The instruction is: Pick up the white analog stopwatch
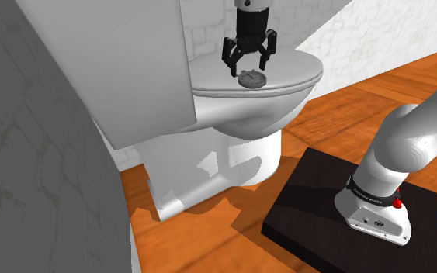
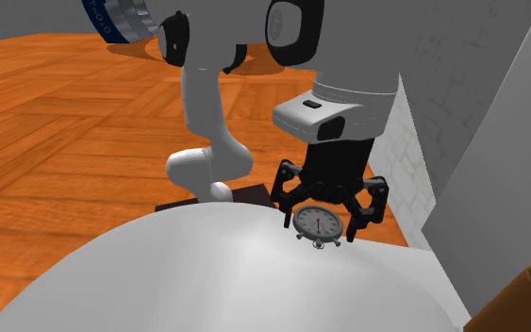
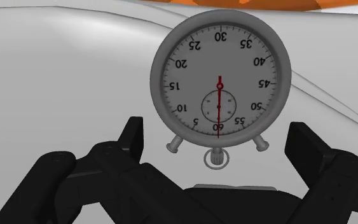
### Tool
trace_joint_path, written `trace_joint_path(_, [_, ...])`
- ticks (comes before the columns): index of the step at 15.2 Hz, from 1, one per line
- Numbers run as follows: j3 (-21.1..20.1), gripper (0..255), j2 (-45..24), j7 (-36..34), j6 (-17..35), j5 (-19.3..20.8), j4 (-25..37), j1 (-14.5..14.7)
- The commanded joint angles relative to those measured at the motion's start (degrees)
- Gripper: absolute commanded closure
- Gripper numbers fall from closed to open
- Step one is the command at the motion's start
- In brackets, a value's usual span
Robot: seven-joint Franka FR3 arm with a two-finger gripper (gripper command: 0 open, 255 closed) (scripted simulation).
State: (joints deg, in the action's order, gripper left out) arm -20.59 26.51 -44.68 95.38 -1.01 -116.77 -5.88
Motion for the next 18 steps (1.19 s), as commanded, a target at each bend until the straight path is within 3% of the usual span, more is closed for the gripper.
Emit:
trace_joint_path(1, [-0.10, 0, 0.31, -0.15, 1.22, -0.13, -1.50, 0.11])
trace_joint_path(2, [-0.10, 0, 0.31, -0.15, 1.22, -0.13, -1.51, 0.11])
trace_joint_path(3, [-0.14, 255, 0.20, -0.19, 1.20, -0.11, -1.38, 0.10])
trace_joint_path(12, [-0.10, 255, 0.31, -0.15, 1.22, -0.13, -1.50, 0.12])
trace_joint_path(18, [0.05, 255, -0.80, 0.06, -3.28, 0.28, 4.08, -0.21])
